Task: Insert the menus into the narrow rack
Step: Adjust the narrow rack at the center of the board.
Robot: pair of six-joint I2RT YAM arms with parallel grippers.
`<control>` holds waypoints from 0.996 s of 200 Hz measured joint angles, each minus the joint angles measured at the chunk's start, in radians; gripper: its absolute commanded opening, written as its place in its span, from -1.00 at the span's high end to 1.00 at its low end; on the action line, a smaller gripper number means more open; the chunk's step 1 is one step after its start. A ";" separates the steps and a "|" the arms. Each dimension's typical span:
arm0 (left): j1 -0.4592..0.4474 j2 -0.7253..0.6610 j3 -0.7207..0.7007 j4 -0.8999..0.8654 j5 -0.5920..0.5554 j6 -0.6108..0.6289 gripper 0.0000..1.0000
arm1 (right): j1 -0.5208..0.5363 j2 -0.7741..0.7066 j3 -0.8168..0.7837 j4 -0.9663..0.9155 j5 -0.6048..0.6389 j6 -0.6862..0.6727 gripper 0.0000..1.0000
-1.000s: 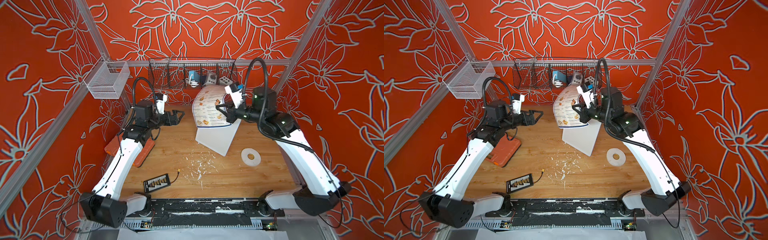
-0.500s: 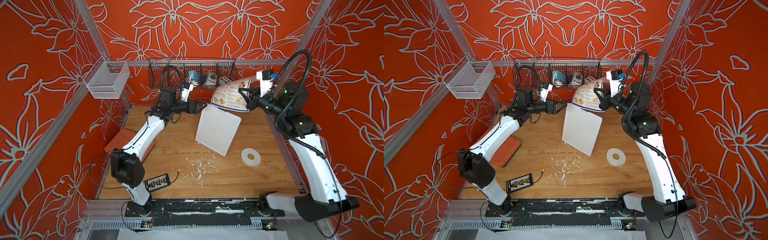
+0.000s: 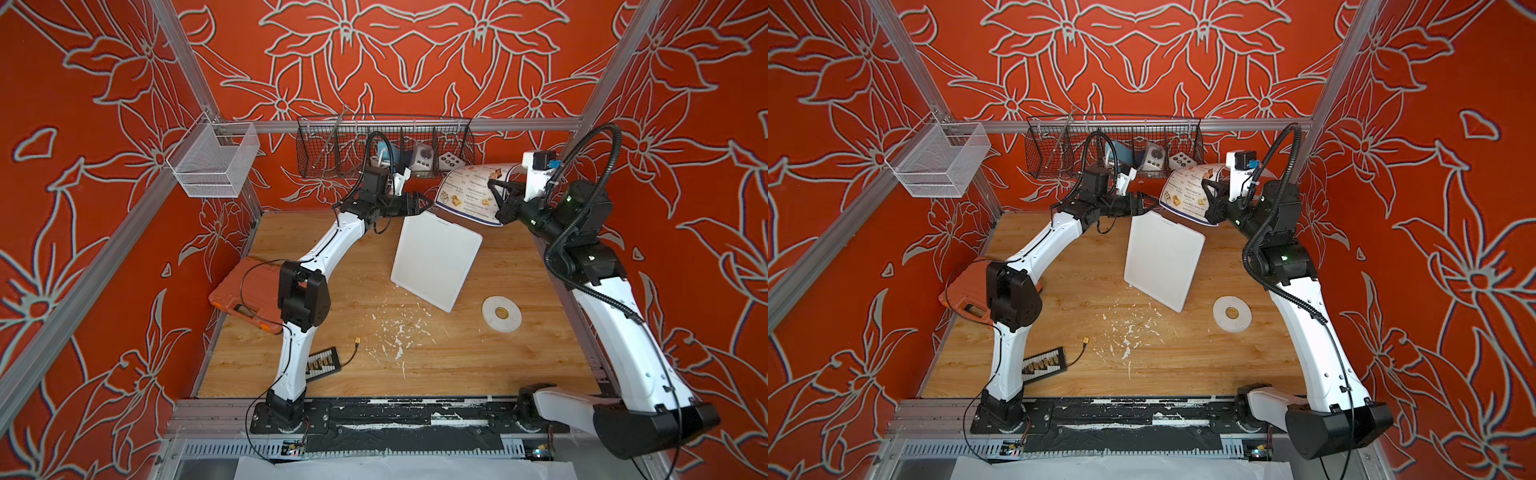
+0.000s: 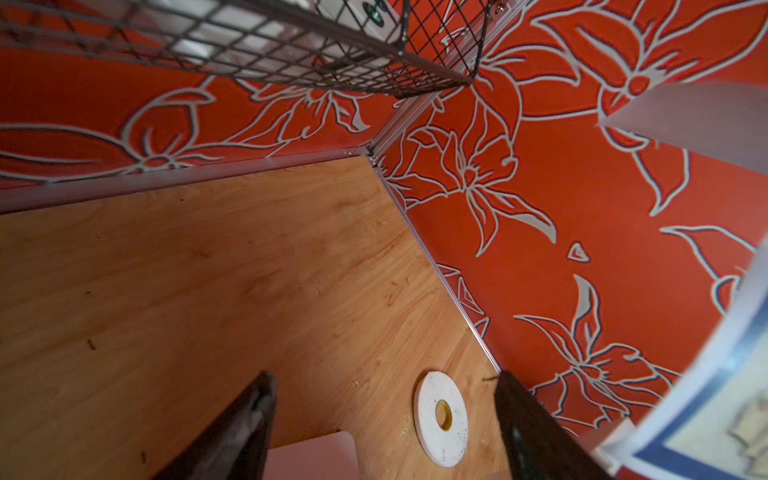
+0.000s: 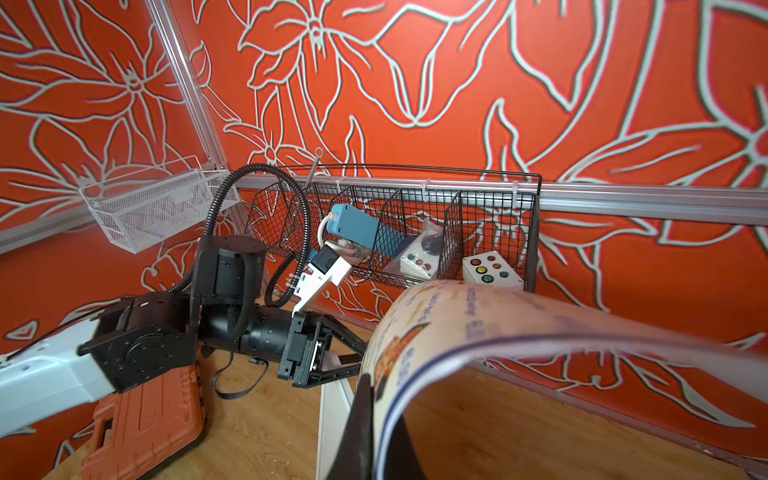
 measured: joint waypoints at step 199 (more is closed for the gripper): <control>-0.004 -0.305 -0.344 -0.129 0.125 0.095 -0.32 | -0.014 0.000 -0.053 0.051 -0.121 0.010 1.00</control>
